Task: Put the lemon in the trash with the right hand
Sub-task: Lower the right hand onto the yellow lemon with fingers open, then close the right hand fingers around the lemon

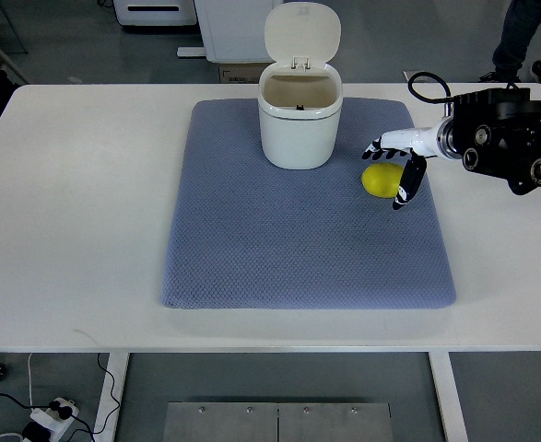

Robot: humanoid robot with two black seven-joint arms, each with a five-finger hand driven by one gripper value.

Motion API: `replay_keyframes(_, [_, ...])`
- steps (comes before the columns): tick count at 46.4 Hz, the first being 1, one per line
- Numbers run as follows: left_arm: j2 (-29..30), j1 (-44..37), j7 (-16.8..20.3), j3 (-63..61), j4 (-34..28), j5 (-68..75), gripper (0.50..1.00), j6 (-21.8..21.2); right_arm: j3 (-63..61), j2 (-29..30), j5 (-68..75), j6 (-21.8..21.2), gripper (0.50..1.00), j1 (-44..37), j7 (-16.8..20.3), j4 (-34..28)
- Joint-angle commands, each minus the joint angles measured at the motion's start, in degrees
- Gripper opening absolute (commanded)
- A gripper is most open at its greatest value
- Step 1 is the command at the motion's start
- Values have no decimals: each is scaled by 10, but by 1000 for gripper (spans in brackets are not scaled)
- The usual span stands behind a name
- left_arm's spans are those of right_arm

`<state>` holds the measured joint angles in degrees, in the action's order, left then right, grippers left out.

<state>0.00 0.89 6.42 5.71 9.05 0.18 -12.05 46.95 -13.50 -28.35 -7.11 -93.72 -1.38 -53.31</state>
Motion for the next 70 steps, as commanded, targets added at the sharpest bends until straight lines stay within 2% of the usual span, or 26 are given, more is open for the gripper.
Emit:
replay_keyframes(1, [0,0,0,0,0,0,1000,0,0,2,0,4,876,3,-2,1])
replay_keyframes(25, [0,0,0,0,0,0,1000,0,0,6,0,11,776,2,-7,2])
replay_keyframes(70, [0,0,0,0,0,0,1000,0,-12,8,10,13,763,20,-12,16])
